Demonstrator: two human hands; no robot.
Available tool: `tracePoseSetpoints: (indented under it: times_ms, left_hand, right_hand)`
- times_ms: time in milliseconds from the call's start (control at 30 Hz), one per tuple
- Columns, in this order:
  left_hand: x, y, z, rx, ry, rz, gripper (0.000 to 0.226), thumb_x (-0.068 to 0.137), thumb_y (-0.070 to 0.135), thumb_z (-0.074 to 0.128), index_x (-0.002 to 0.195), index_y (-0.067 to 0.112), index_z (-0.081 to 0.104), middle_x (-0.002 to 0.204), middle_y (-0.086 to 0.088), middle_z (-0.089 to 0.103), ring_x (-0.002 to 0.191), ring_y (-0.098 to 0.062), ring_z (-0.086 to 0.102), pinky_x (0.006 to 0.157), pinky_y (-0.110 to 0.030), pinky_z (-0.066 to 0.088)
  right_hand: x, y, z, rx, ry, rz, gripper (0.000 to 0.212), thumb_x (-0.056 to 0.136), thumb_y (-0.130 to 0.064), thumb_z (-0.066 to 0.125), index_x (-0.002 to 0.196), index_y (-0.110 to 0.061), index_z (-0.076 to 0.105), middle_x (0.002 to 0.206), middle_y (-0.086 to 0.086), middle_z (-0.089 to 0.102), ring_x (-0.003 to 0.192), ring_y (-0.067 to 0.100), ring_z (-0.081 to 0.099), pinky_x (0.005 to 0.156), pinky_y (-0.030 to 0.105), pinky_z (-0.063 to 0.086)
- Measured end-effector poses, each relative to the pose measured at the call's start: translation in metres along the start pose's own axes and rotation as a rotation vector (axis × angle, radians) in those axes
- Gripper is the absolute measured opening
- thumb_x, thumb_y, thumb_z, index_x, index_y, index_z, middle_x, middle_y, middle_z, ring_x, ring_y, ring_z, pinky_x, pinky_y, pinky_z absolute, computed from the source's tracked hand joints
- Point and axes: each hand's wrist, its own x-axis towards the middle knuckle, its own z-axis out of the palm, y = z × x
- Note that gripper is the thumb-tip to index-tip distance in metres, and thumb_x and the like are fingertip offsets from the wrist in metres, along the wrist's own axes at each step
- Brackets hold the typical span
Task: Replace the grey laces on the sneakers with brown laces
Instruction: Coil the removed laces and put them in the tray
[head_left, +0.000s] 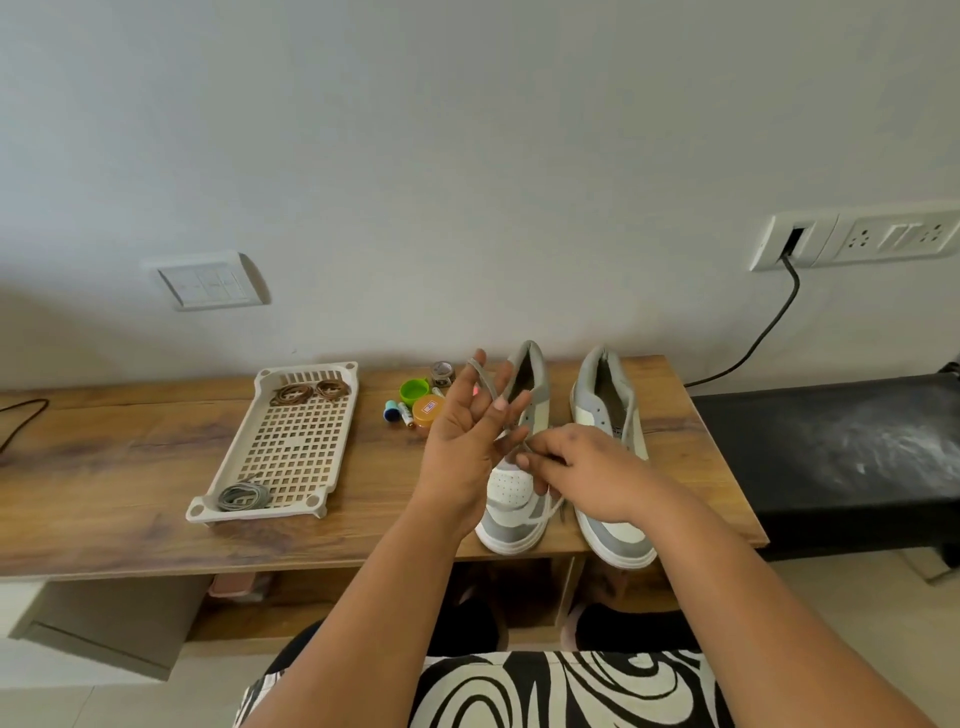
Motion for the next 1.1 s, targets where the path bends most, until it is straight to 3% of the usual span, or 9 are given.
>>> tracePoseSetpoints:
  times_ms: [133, 300, 400, 500, 600, 700, 867, 967, 1100]
  left_hand:
    - [0.002, -0.004, 0.001, 0.045, 0.051, 0.023, 0.057, 0.102, 0.003, 0.046, 0.150, 0.032, 0.034, 0.131, 0.013, 0.062, 0.113, -0.006, 0.065, 0.075, -0.022, 0.056]
    - [0.000, -0.008, 0.005, 0.167, -0.031, 0.042, 0.066, 0.102, -0.001, 0.042, 0.153, 0.035, 0.022, 0.150, 0.011, 0.046, 0.127, -0.004, 0.055, 0.075, -0.026, 0.054]
    - [0.004, -0.011, 0.002, 0.262, -0.037, 0.073, 0.063, 0.103, -0.003, 0.040, 0.154, 0.030, 0.022, 0.147, 0.009, 0.050, 0.130, -0.004, 0.051, 0.082, -0.024, 0.055]
    - [0.001, -0.015, 0.000, 0.536, -0.114, 0.147, 0.062, 0.103, -0.003, 0.038, 0.155, 0.023, 0.018, 0.152, 0.002, 0.044, 0.135, 0.001, 0.044, 0.103, -0.022, 0.046]
    - [-0.004, -0.020, 0.006, 0.858, -0.235, 0.214, 0.061, 0.099, 0.015, 0.041, 0.155, 0.029, 0.022, 0.124, -0.001, 0.065, 0.117, -0.014, 0.061, 0.100, -0.035, 0.051]
    - [-0.007, -0.024, 0.013, 1.003, -0.322, 0.230, 0.066, 0.092, 0.017, 0.035, 0.154, 0.037, 0.023, 0.095, 0.007, 0.059, 0.090, -0.019, 0.062, 0.084, -0.044, 0.055]
    - [-0.009, -0.026, 0.016, 0.935, -0.431, 0.094, 0.058, 0.103, 0.008, 0.034, 0.154, 0.032, 0.022, 0.119, 0.004, 0.062, 0.108, -0.006, 0.061, 0.087, -0.035, 0.055]
    - [-0.014, -0.023, 0.020, 0.817, -0.470, 0.024, 0.058, 0.104, 0.004, 0.032, 0.154, 0.030, 0.019, 0.119, 0.006, 0.063, 0.106, -0.014, 0.063, 0.078, -0.032, 0.054]
    - [-0.012, -0.024, 0.020, 0.656, -0.451, -0.047, 0.058, 0.106, 0.006, 0.032, 0.157, 0.027, 0.014, 0.131, -0.004, 0.060, 0.110, -0.019, 0.064, 0.075, -0.035, 0.056]
  right_hand:
    - [-0.002, 0.001, -0.004, 0.130, 0.008, -0.001, 0.027, 0.102, -0.033, 0.047, 0.084, -0.024, 0.064, 0.063, -0.010, 0.061, 0.062, 0.007, 0.059, 0.067, 0.026, 0.049]
    - [-0.007, 0.001, -0.011, 0.301, -0.114, 0.003, 0.032, 0.103, -0.032, 0.046, 0.099, -0.011, 0.071, 0.059, -0.007, 0.059, 0.059, 0.008, 0.056, 0.066, 0.023, 0.050]
    - [-0.012, -0.001, -0.019, 0.445, -0.114, 0.000, 0.035, 0.103, -0.029, 0.045, 0.093, -0.007, 0.070, 0.065, -0.003, 0.058, 0.061, 0.006, 0.053, 0.056, 0.010, 0.041]
    - [-0.014, 0.001, -0.023, 0.459, -0.121, -0.030, 0.035, 0.101, -0.033, 0.048, 0.090, -0.013, 0.074, 0.073, -0.004, 0.060, 0.070, 0.004, 0.054, 0.061, 0.011, 0.040]
    - [-0.013, 0.005, -0.026, 0.586, -0.041, -0.010, 0.035, 0.098, -0.035, 0.050, 0.086, -0.015, 0.076, 0.075, 0.000, 0.061, 0.074, 0.006, 0.053, 0.065, 0.021, 0.038]
    - [-0.013, 0.009, -0.034, 0.848, 0.046, -0.007, 0.034, 0.091, -0.038, 0.053, 0.087, -0.011, 0.074, 0.074, 0.003, 0.058, 0.070, 0.010, 0.052, 0.060, 0.024, 0.036]
    - [-0.009, 0.020, -0.041, 1.166, 0.236, 0.011, 0.032, 0.098, -0.028, 0.047, 0.093, -0.008, 0.072, 0.073, -0.001, 0.060, 0.070, 0.011, 0.054, 0.062, 0.025, 0.042]
    - [-0.007, 0.026, -0.041, 1.152, 0.273, 0.038, 0.032, 0.101, -0.027, 0.045, 0.098, -0.011, 0.073, 0.079, -0.002, 0.063, 0.077, 0.012, 0.055, 0.073, 0.030, 0.043]
    - [-0.008, 0.026, -0.041, 1.148, 0.272, 0.045, 0.033, 0.102, -0.026, 0.043, 0.102, -0.008, 0.070, 0.078, -0.002, 0.062, 0.070, 0.008, 0.054, 0.059, 0.021, 0.044]
